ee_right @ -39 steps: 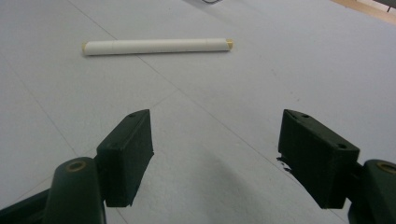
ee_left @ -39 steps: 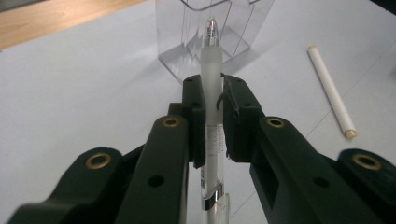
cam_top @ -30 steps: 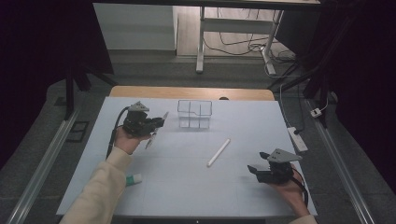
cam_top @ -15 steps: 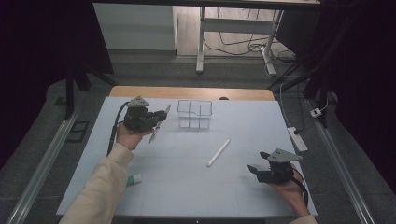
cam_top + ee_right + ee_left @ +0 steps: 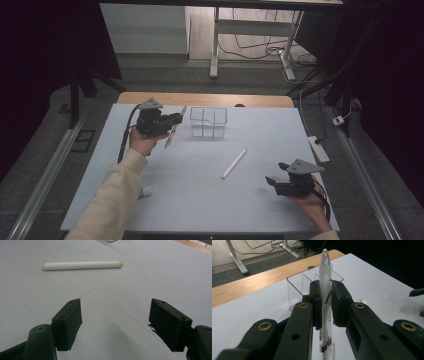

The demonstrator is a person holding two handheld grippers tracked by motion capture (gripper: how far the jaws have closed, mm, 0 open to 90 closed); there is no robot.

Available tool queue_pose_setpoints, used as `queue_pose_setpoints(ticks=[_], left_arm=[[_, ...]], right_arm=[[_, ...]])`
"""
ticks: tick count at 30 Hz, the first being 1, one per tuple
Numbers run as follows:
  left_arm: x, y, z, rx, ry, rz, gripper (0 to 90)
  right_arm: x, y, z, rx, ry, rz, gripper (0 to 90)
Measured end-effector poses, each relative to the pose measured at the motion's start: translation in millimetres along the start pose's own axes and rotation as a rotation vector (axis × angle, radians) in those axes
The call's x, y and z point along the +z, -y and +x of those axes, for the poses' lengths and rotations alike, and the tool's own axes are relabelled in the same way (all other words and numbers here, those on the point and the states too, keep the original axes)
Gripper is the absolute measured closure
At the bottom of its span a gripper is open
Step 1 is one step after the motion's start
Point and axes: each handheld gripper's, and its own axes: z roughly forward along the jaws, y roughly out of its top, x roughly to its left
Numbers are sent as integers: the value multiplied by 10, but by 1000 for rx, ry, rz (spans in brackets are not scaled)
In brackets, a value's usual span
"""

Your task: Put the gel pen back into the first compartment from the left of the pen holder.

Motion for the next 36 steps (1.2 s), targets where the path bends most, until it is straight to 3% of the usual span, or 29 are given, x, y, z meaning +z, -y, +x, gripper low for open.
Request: queue_pose_setpoints(ticks=[36], left_arm=[[406, -254, -57, 12, -20, -63, 797]], right_arm=[[1, -1, 3, 0, -3, -1, 256]])
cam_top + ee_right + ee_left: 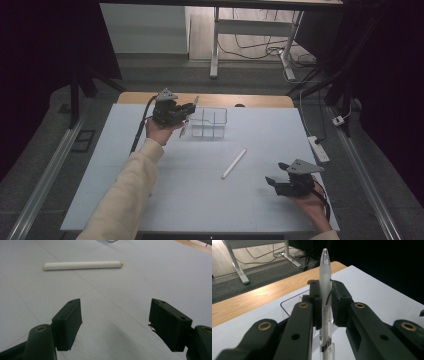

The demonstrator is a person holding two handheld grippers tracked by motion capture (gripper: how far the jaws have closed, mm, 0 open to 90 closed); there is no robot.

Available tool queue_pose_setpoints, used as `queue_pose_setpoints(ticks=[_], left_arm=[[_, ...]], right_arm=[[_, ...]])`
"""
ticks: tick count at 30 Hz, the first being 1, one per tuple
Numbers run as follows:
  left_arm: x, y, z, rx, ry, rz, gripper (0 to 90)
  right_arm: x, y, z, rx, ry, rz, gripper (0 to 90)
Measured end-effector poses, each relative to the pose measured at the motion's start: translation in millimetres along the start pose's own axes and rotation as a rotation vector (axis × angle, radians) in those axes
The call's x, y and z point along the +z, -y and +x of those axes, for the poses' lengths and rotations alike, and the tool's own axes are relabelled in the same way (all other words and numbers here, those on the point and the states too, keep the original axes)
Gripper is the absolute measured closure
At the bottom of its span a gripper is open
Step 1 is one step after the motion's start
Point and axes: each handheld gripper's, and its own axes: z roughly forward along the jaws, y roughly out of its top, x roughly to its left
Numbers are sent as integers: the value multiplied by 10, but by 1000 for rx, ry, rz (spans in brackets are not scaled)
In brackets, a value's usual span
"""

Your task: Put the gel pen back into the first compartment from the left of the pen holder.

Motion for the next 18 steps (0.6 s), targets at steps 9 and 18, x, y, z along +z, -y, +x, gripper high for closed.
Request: queue_pose_setpoints(ticks=[9, 18], left_arm=[[45, -70, -9, -2, 7, -26, 797], [155, -116, 9, -8, 5, -39, 797]], right_arm=[[3, 3, -1, 1, -3, 1, 256], [10, 6, -5, 1, -4, -2, 256]])
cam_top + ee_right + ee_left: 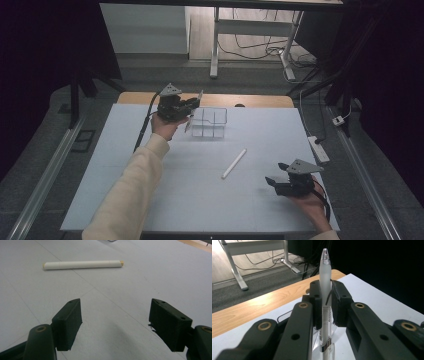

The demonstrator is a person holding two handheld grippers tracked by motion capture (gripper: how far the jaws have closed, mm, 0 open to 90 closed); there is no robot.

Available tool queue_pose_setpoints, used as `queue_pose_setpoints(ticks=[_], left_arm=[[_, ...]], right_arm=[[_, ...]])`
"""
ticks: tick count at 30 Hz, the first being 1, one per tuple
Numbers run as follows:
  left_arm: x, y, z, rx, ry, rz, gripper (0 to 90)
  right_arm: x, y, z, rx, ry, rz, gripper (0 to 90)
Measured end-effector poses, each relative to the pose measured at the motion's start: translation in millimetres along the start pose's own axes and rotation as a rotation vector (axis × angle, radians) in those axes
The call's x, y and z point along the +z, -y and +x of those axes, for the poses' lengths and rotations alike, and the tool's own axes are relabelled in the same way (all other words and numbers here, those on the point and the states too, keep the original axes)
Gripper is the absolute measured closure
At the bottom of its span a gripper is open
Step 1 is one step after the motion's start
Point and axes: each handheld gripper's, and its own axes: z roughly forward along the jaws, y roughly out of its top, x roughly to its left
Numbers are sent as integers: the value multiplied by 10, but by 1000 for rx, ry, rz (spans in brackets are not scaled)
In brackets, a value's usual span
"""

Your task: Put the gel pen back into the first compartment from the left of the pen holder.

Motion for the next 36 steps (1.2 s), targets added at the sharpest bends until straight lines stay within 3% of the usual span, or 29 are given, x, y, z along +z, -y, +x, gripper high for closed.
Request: queue_pose_setpoints(ticks=[17, 36], left_arm=[[253, -132, 105, -11, 0, -18, 797], [539, -218, 283, -35, -52, -39, 794]], right_arm=[[-1, 18, -15, 7, 12, 13, 259], [37, 28, -1, 12, -5, 12, 261]])
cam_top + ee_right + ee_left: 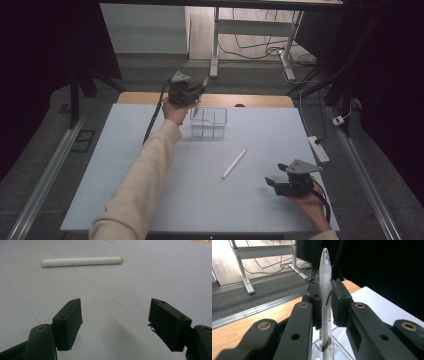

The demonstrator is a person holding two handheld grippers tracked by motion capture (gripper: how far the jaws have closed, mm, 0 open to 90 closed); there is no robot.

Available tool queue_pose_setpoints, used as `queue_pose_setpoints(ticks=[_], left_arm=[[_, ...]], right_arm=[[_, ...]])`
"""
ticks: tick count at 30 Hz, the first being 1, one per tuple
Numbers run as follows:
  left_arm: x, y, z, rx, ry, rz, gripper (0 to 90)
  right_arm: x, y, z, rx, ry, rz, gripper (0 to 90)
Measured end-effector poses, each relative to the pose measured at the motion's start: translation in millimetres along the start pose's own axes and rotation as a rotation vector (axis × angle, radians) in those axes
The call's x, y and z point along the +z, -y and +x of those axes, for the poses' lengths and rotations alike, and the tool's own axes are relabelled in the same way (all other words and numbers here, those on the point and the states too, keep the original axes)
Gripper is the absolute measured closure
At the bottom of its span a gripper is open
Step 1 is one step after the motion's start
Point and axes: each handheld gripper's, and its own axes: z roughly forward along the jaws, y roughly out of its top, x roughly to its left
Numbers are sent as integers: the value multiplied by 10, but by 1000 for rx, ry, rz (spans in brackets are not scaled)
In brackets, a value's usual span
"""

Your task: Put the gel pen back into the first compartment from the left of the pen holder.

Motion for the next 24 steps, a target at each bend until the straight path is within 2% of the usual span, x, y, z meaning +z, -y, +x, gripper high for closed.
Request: queue_pose_setpoints(ticks=[4, 6, 8, 9, 11, 15, 18, 24], left_arm=[[24, -4, 6, 0, -7, -1, 791], [38, 15, 12, -5, -3, 17, 773], [42, 44, 24, -2, 2, 51, 669], [42, 44, 24, -2, 2, 51, 623], [17, 63, 21, 11, -3, 67, 601], [-73, 71, 6, 9, 26, 67, 555], [-159, 72, -22, 29, 36, 93, 549], [-403, 116, -92, 57, 57, 109, 540]], right_arm=[[2, -1, 12, -4, 4, 12, 260], [10, 5, 10, -8, -5, 15, 261], [12, 7, 11, -5, -9, 13, 260], [11, 7, 11, -4, -9, 13, 261], [11, 6, 11, -4, -9, 12, 261], [3, -3, 15, -9, -2, 10, 261], [5, -8, 20, -11, -9, 4, 260], [0, -17, 26, -23, -4, 0, 260]])
